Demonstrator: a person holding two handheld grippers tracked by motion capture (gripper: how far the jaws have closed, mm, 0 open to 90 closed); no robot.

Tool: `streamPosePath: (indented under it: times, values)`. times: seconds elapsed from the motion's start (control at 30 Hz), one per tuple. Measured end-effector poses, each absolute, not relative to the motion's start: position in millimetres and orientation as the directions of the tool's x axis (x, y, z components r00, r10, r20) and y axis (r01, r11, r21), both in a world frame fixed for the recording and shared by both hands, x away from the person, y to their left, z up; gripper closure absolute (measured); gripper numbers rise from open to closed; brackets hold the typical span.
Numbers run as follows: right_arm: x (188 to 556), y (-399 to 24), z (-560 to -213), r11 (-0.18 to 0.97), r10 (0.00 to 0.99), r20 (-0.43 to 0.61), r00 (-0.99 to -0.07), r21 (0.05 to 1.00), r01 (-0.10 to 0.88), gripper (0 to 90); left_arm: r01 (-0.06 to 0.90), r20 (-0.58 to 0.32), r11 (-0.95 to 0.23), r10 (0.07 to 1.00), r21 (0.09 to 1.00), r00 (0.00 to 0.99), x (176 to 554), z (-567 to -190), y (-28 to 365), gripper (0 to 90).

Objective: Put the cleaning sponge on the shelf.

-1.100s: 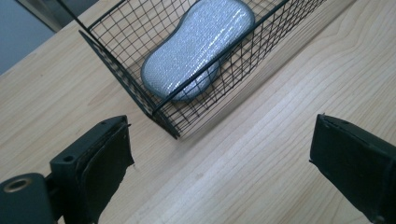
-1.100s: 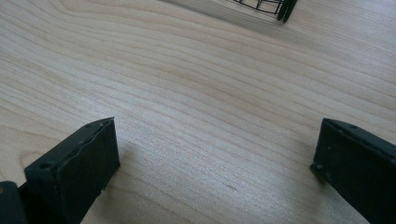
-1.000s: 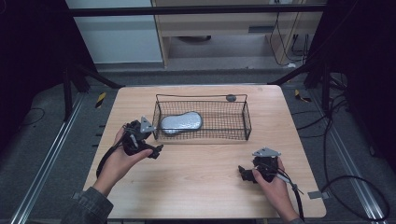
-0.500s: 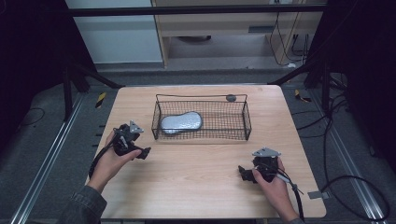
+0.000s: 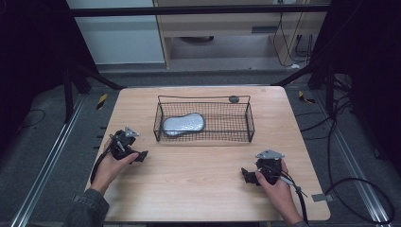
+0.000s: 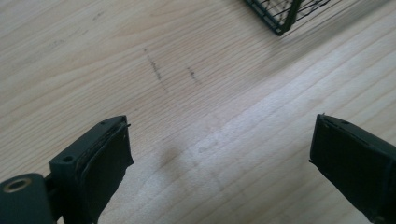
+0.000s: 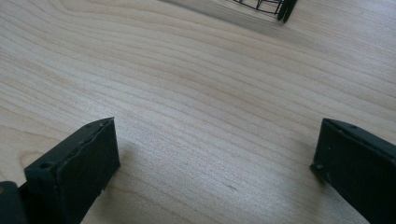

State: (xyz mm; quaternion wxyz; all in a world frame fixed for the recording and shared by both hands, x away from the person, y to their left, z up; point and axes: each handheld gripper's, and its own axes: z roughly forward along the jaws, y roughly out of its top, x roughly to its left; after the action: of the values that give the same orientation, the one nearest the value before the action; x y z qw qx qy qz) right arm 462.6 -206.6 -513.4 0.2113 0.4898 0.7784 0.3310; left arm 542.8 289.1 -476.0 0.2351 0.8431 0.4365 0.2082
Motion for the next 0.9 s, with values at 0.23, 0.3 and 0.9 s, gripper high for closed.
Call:
streamPosePath:
  times: [0.23,0.3,0.9]
  values:
    - [462.6,-206.6,-513.4,0.301,0.902,-0.005,-0.431,0.722,0.623,0.4,0.656,0.111,-0.45,0.865,0.606,0.49,547.3,-489.3,298.2,4.4]
    - [462.5,-206.6,-513.3,0.301,0.903,-0.004,-0.431,0.722,0.623,0.4,0.659,0.1,-0.439,0.868,0.611,0.485,548.0,-492.4,299.2,4.0]
    - [462.4,-206.7,-513.3,0.302,0.902,-0.005,-0.431,0.721,0.623,0.4,0.626,0.02,-0.322,0.898,0.71,0.439,545.1,-507.5,307.6,0.0]
